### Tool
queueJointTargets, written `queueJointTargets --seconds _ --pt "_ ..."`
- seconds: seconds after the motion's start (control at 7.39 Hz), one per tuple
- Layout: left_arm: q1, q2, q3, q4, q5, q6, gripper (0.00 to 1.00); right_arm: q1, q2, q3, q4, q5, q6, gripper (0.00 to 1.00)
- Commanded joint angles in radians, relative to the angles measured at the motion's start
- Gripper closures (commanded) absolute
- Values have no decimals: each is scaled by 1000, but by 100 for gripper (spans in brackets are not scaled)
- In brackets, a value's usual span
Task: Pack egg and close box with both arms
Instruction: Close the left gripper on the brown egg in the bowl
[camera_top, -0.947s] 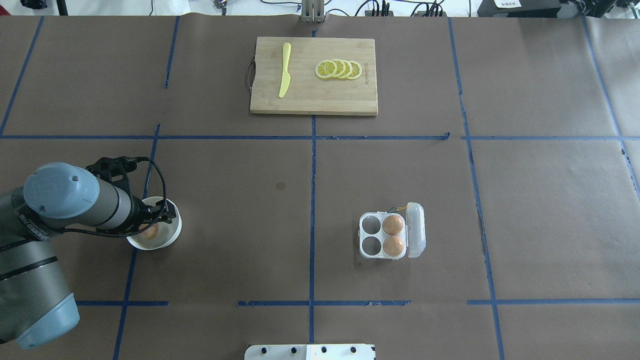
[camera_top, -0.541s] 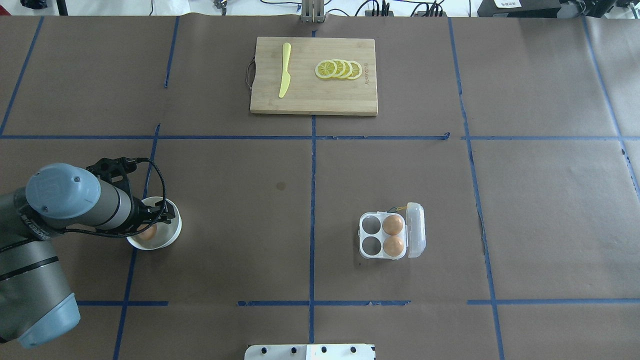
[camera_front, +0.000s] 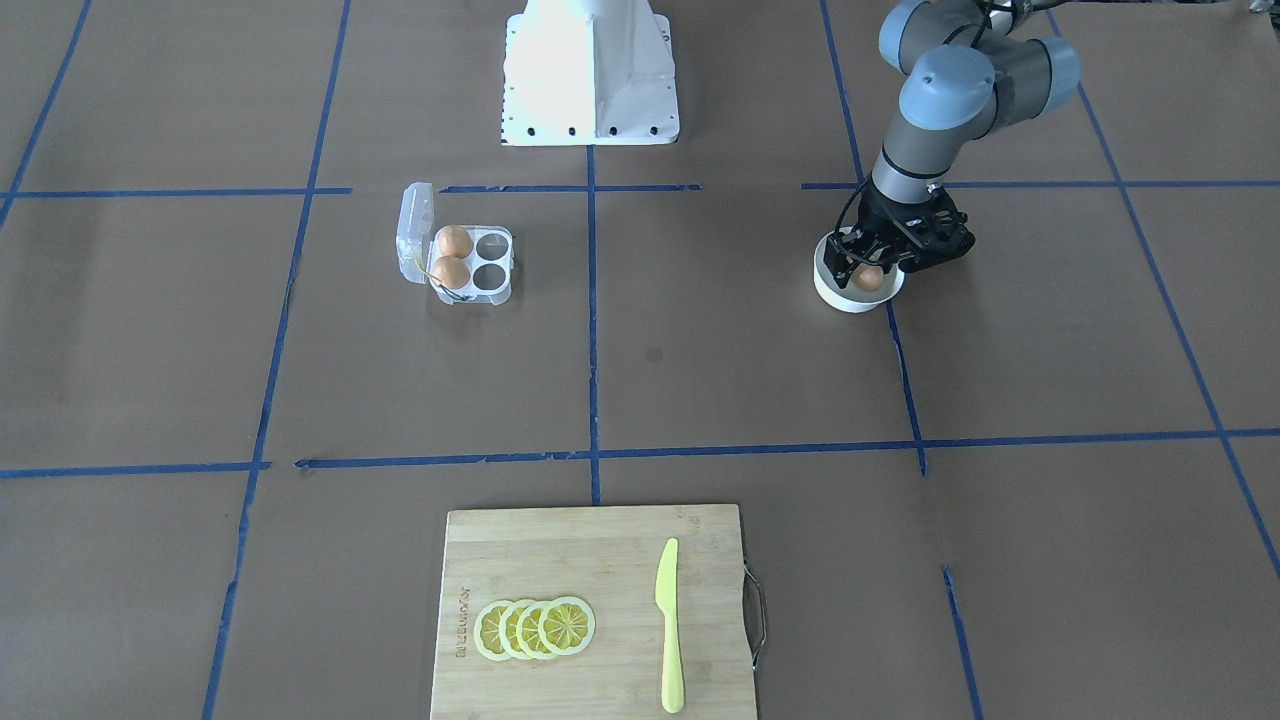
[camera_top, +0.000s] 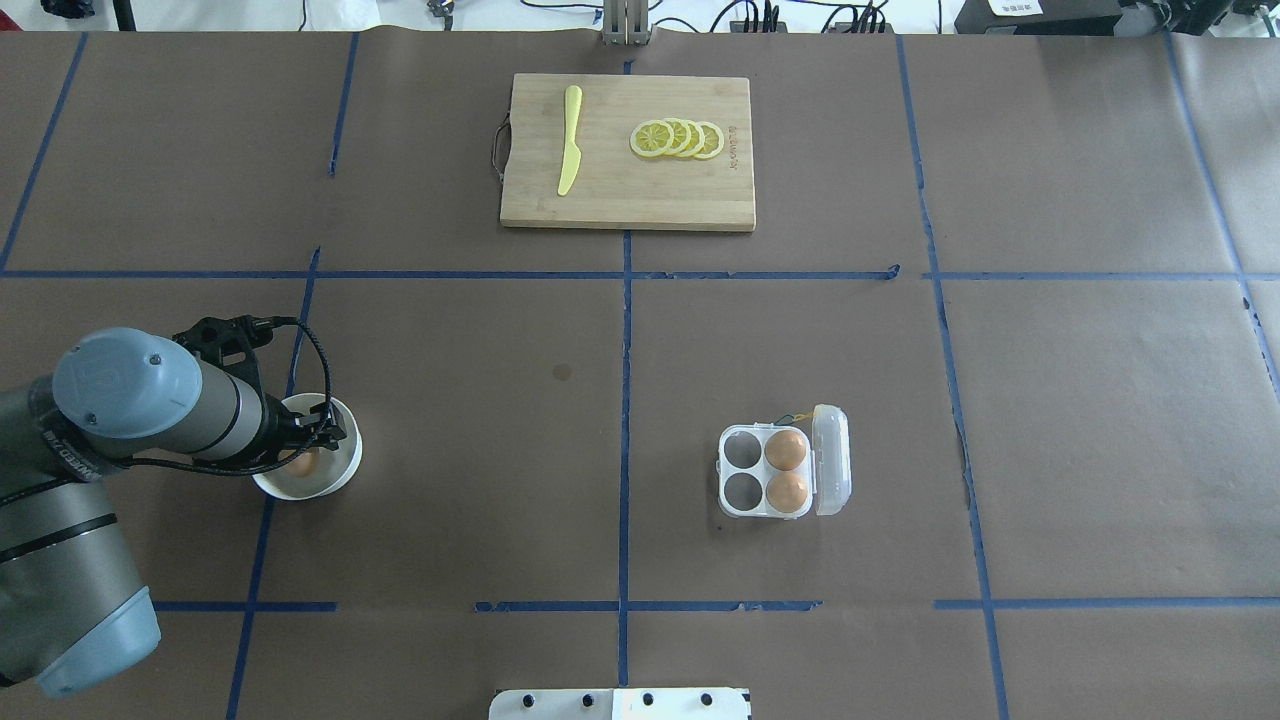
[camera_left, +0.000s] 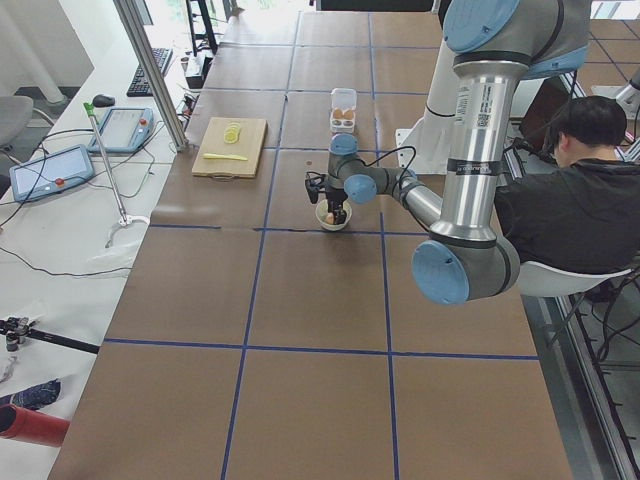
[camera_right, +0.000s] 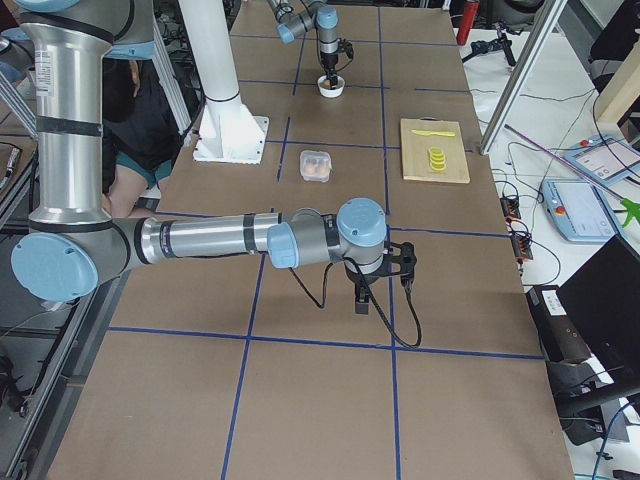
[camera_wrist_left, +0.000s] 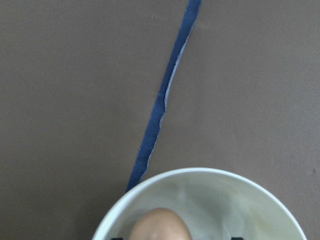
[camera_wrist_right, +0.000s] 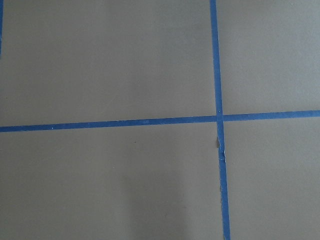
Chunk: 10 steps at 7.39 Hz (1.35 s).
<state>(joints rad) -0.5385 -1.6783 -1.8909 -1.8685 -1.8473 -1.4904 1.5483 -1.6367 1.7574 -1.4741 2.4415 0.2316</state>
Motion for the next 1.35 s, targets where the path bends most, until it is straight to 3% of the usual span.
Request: queueJointTargets --seconds 0.0,0.14,0.27,0.41,0.54,0.95,1.22 --pt "3 -1 1 0 0 -2 35 0 0 1 0 1 0 0" --pt "3 -1 1 0 0 -2 40 0 0 -1 0 1 0 0" --pt "3 -1 0 0 0 -4 54 1 0 -1 0 1 0 0" --pt "2 -1 -8 0 0 -8 84 0 0 -3 0 1 0 0" --pt "0 0 -26 0 0 -11 100 0 0 -1 0 1 0 0" --pt "-12 17 -91 18 -3 -10 100 1 0 -4 0 1 0 0" --pt "-14 40 -186 101 -1 -10 100 0 0 -4 0 1 0 0"
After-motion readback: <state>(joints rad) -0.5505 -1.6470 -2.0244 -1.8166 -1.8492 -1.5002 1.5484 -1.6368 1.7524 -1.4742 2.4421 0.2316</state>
